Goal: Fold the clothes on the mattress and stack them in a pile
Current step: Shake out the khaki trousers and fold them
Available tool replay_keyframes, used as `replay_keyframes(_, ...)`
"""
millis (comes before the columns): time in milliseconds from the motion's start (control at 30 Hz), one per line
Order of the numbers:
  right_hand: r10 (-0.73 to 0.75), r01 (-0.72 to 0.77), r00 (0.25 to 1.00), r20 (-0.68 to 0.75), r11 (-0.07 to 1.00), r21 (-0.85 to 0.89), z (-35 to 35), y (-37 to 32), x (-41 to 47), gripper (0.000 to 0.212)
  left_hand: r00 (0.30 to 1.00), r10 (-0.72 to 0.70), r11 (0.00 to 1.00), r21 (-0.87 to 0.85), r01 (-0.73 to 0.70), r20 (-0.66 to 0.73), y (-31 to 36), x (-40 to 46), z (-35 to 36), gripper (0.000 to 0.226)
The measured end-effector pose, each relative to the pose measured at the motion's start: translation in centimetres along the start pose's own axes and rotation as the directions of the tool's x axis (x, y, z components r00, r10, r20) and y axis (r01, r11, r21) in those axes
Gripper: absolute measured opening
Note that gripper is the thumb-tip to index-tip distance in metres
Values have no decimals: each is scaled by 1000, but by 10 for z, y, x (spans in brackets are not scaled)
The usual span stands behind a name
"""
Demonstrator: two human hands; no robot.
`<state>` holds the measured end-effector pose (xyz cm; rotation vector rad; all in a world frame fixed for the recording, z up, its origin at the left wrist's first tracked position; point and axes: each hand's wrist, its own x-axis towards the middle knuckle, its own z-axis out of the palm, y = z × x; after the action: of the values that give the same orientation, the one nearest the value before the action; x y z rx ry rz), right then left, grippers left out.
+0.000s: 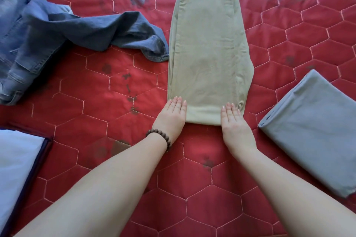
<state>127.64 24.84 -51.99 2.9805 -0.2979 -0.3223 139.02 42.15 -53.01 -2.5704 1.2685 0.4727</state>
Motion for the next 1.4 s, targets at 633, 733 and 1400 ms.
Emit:
replay_keyframes(633, 8, -21, 995, 99, 992, 126, 18, -70, -211, 54, 999, 30, 998, -53, -32, -35, 94, -202, 51, 56)
replay_keyframes(733, -5, -21, 985, 175, 989, 148, 18, -75, -231, 54, 1000, -12, 997, -78, 12, -1, 101, -222, 60, 60)
replay_keyframes(1400, -601, 591, 794, -84, 733, 336, 23, -90, -19, 54, 907, -409, 844, -421, 334, -102, 82, -126, 78, 83)
